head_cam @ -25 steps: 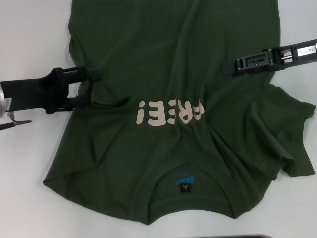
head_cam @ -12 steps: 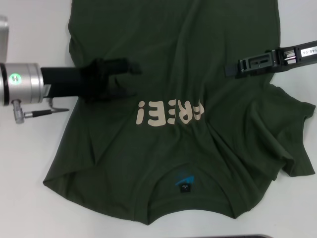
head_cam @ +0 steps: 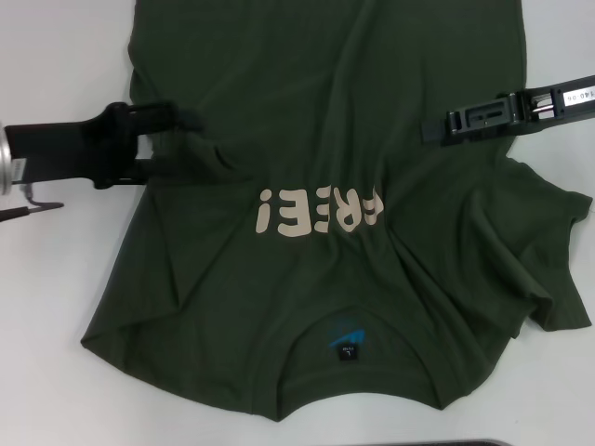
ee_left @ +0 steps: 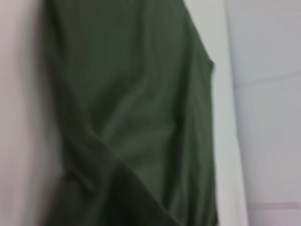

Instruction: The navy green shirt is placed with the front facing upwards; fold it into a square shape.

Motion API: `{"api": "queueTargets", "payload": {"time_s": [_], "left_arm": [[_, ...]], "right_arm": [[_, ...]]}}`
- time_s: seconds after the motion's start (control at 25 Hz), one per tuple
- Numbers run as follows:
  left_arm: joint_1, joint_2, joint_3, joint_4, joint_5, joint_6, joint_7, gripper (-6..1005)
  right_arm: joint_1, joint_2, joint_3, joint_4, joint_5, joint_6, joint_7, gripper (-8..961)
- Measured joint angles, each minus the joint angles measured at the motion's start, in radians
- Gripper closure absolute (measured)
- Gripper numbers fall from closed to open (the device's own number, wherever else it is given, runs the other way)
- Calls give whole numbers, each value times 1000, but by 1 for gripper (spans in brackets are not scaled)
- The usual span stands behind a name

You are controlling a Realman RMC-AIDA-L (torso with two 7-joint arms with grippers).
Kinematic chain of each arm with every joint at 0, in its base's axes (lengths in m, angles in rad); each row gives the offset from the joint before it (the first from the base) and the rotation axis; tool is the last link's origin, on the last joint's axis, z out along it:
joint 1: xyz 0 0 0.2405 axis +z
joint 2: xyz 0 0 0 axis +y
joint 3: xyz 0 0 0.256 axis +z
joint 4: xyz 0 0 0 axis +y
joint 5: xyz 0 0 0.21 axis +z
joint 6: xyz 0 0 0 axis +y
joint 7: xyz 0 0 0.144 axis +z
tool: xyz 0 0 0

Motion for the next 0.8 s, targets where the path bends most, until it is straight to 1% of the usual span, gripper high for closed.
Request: {"api": "queueTargets", "payload": {"time_s": [0.12,0.16,0.2,0.24,0.28,0.32,0.44,0.6,0.72,0.8], "left_arm": [[8,-12,1,3,0,-56,0,129],[8,-12,1,3,0,-56,0,129],[3,-24,11,14,2,-100,5,129],[-2,-30,24,21,3,-120,6,129],[-16,-37,59,35,4,-155,5,129],[-16,-37,59,35,4,-155,5,129],[-39,-49,94,52,4,-187,3,130],[-78,-73,107,57,-13,-195,24,130],[-103,-74,108,72,-38,-185,45,130],[-106,-73,108,72,-62,-161,55,130]], "right_arm": [[2,0,0,0,0,4,0,220],[2,1,0,1,0,5,0,220],[3,1,0,2,0,5,0,220],[3,2,0,3,0,5,0,220],[3,2,0,4,0,5,0,220],[3,2,0,5,0,5,0,220],[-1,4,0,4,0,3,0,220],[-1,7,0,8,0,3,0,220],[-1,8,0,8,0,3,0,220],[-1,8,0,8,1,2,0,220]]}}
